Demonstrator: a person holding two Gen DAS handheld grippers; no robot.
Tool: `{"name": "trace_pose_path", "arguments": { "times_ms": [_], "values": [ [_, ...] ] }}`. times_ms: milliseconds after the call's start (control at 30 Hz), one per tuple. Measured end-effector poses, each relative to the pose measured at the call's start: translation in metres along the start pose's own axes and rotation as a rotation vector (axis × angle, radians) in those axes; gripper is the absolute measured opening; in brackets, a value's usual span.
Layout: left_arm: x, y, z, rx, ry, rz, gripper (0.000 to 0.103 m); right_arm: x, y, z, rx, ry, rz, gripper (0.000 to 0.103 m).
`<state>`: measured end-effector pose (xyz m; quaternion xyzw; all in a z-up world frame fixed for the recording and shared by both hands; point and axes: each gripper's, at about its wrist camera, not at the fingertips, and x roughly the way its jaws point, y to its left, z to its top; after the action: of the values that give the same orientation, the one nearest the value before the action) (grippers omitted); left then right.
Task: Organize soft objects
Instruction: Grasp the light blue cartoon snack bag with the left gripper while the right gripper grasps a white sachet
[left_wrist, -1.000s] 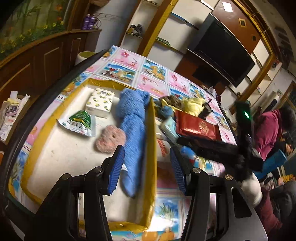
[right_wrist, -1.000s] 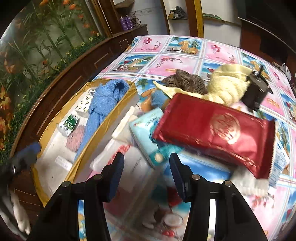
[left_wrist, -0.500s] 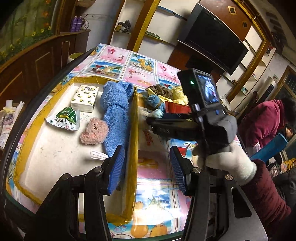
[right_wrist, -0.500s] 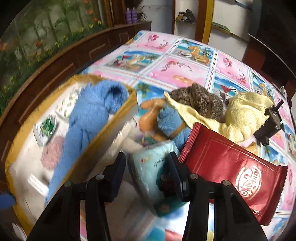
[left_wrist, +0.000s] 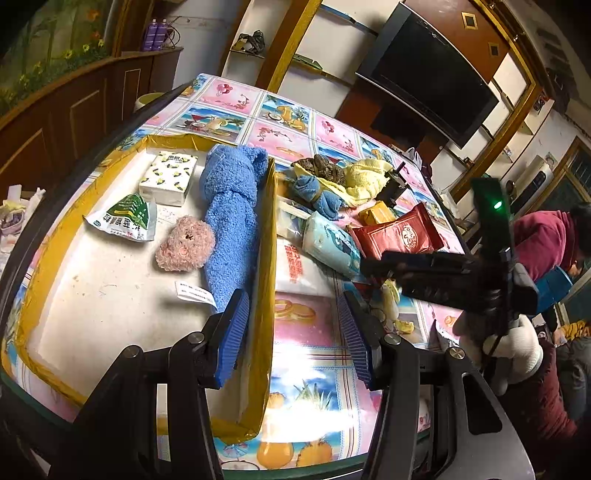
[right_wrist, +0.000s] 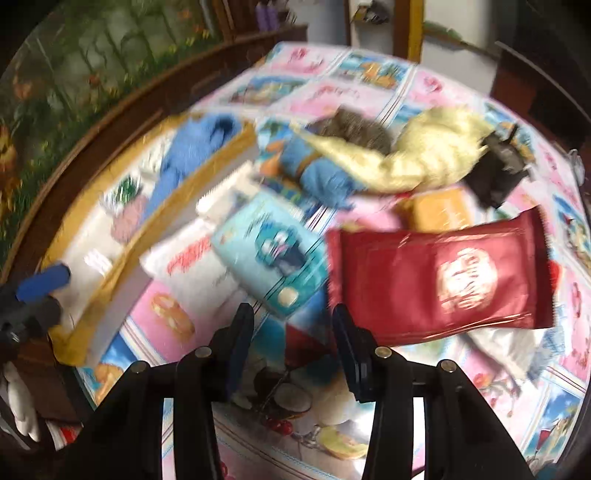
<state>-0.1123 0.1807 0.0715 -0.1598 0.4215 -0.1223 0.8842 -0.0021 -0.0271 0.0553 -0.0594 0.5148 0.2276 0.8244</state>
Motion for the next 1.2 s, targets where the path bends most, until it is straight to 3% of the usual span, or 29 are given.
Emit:
{"name": "trace_pose_path", "arguments": {
  "times_ms": [100,200,333,433,633,733,800,1000,1100,1200],
  "values": [
    [0.003,-0.004,-0.002,-0.001,0.012,-0.007,0.051,-0.013,0.0,0.012,0.034,-0.092,0.017,0.044],
    [0.002,-0.01,-0.003,0.014,0.016,-0.008,0.051,-0.006,0.013,0.035,0.023,-0.122,0.001,0.044],
    [-0.003,-0.014,-0.007,0.032,0.014,-0.005,0.051,0.029,0.021,0.066,0.072,-0.071,-0.017,0.032],
    [-0.006,-0.012,-0.009,0.033,0.013,-0.001,0.051,0.054,0.022,0.064,0.086,0.011,-0.011,0.031],
    [-0.007,-0.004,-0.008,0.012,0.002,-0.006,0.051,0.035,0.04,0.015,-0.076,0.138,0.081,0.031],
    [-0.005,-0.006,-0.009,0.02,0.008,-0.023,0.051,0.004,0.036,-0.017,-0.121,0.139,0.141,0.031],
    [-0.003,-0.012,-0.011,0.04,0.017,-0.028,0.051,-0.025,0.014,-0.033,-0.066,0.073,0.154,0.032],
    [0.015,-0.043,-0.019,0.146,0.08,-0.049,0.051,-0.098,-0.07,-0.086,0.205,-0.12,0.063,0.04],
    [0.032,-0.065,-0.024,0.234,0.128,-0.051,0.051,-0.114,-0.102,-0.12,0.327,-0.147,0.028,0.043],
    [0.052,-0.082,-0.028,0.301,0.179,-0.052,0.051,-0.112,-0.121,-0.144,0.387,-0.117,0.023,0.043]
  ]
}}
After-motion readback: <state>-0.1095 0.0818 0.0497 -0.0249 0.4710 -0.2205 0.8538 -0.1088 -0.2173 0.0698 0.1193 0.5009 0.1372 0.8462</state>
